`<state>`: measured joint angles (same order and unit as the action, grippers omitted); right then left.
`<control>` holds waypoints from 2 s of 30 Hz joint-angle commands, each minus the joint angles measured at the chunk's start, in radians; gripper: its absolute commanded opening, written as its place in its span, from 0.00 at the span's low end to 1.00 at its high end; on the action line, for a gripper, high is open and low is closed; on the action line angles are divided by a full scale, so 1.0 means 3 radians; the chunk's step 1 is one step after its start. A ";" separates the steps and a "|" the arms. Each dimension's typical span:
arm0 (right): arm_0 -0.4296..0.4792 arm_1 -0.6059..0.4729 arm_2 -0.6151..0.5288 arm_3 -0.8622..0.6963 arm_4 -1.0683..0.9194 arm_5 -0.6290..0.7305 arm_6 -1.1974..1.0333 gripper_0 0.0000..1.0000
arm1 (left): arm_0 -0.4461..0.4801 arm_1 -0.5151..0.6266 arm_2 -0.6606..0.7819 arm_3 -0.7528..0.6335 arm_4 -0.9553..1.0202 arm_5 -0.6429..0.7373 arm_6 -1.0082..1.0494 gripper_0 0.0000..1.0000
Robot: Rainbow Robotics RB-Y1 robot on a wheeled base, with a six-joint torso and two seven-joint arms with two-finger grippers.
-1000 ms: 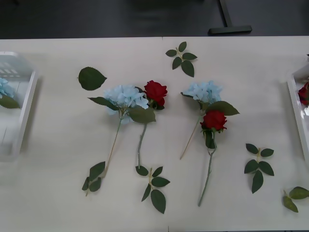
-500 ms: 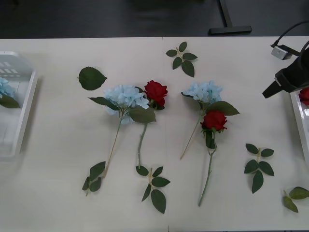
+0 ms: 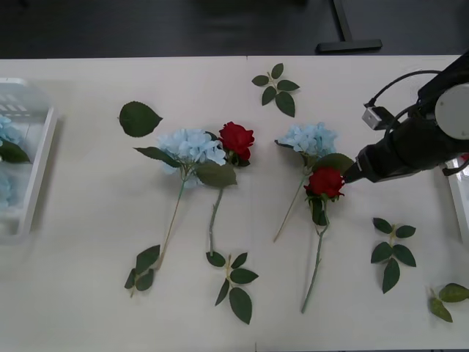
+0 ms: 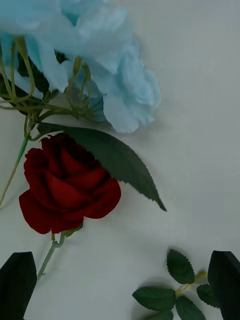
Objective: Place the red flowers into the right box and the blue flowers into the left box. If a person shows an open palm, hand one flower to the person first, then continue sorting.
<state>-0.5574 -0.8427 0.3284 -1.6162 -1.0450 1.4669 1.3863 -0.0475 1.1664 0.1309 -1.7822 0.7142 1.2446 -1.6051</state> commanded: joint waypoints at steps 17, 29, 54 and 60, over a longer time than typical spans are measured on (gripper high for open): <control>0.0615 0.0595 0.0843 -0.1025 0.1954 -0.0047 -0.1855 1.00 | -0.0031 -0.1081 -0.0493 -0.1289 0.0529 0.0049 0.1515 1.00; 0.0595 0.0943 0.0864 -0.0682 0.2184 -0.0160 -0.1932 1.00 | -0.0726 -0.1827 -0.1710 -0.0855 -0.0882 0.0018 0.1623 1.00; 0.0554 0.0968 0.0848 -0.0386 0.2184 -0.0369 -0.2049 0.00 | -0.1330 -0.2262 -0.2359 0.0383 -0.1205 -0.0508 0.1751 0.00; 0.0482 0.0886 0.0659 -0.0386 0.1975 -0.0303 -0.2018 0.00 | -0.1330 -0.2185 -0.2359 0.0347 -0.1210 -0.0564 0.1781 0.00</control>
<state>-0.3770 -0.5580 0.5721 -1.7224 -0.4117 1.3626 0.8056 -0.4117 0.5033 -0.5725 -1.6579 0.3547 1.0988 -1.1243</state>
